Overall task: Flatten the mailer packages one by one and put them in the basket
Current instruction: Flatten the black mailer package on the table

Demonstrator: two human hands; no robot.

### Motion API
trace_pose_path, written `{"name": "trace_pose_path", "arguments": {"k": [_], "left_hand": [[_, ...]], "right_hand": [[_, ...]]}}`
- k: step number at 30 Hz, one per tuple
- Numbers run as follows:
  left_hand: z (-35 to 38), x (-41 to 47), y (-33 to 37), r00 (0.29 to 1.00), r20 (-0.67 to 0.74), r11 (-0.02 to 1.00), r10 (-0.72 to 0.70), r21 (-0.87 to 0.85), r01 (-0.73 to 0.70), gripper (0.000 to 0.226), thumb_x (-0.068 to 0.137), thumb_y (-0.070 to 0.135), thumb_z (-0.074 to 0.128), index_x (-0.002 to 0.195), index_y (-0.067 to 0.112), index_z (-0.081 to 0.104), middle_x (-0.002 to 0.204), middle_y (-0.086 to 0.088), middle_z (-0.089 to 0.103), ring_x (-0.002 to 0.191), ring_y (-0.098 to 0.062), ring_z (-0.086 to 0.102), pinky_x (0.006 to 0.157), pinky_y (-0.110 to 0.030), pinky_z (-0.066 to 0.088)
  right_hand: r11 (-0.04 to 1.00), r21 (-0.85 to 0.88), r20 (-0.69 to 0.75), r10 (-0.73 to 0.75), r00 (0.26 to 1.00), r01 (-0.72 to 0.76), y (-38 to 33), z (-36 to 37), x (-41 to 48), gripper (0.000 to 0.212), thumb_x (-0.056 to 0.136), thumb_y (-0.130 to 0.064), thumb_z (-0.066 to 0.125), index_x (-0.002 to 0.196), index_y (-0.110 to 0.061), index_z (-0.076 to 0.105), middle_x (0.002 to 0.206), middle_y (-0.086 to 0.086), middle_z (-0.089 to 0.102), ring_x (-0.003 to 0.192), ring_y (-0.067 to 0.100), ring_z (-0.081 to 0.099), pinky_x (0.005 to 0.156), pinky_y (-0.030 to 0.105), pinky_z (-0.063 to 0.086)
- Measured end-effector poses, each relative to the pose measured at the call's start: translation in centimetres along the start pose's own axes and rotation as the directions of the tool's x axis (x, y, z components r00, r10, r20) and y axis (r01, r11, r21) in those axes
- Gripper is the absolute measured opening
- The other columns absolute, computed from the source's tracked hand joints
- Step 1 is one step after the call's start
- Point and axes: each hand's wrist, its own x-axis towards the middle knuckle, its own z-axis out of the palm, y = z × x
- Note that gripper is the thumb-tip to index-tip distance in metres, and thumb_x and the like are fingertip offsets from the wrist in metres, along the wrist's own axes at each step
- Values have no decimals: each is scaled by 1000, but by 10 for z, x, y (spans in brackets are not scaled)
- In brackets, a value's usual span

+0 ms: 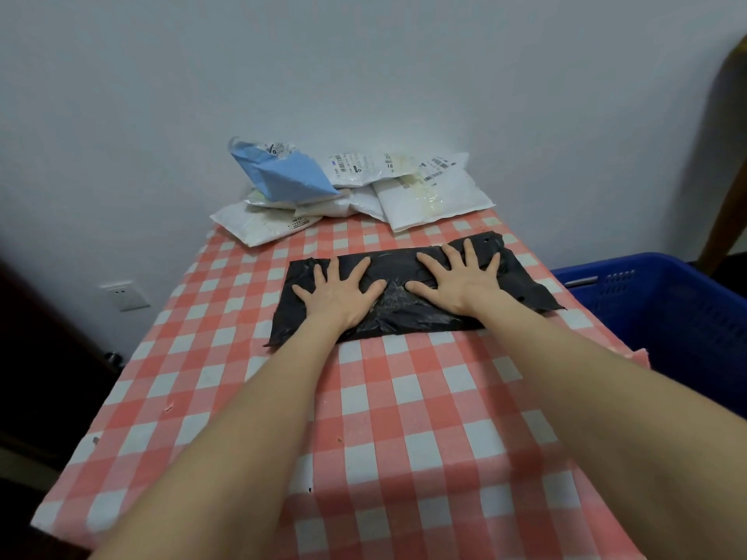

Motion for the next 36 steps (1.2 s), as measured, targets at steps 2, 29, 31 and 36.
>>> {"name": "trace_pose_path", "arguments": {"k": [2, 29, 31, 36], "left_hand": [[0, 1, 0, 1000, -1, 1000, -2, -4, 2, 65, 88, 74, 19, 147, 50, 7, 161, -5, -1, 147, -32, -6, 110, -68, 0], [-2, -1, 22, 985, -78, 988, 154, 30, -152, 52, 96, 60, 19, 147, 50, 13, 159, 6, 12, 147, -26, 1, 109, -69, 1], [5, -1, 21, 989, -71, 992, 129, 14, -129, 52, 95, 62, 20, 146, 52, 14, 160, 7, 7, 147, -26, -3, 109, -69, 1], [8, 2, 21, 992, -58, 994, 109, 18, -108, 53, 94, 63, 20, 146, 51, 16, 160, 8, 5, 147, -25, -4, 109, -68, 0]], "right_hand": [[1000, 5, -1, 0, 1000, 0, 0, 0, 1, 79, 80, -84, 12, 150, -48, -1, 162, -1, -6, 146, 31, -17, 110, 68, -6], [996, 19, -52, -83, 995, 84, -7, -6, -2, 79, 84, -81, 16, 152, -42, 3, 161, 0, -11, 146, 29, -19, 112, 64, -12], [998, 16, -29, -66, 997, 66, -5, 3, -2, 78, 83, -81, 14, 151, -44, 1, 161, 0, -11, 146, 28, -19, 112, 63, -12], [998, 36, 3, -54, 999, 53, -5, 5, 2, 79, 82, -82, 13, 150, -45, -1, 161, -1, -12, 146, 27, -19, 112, 62, -13]]}}
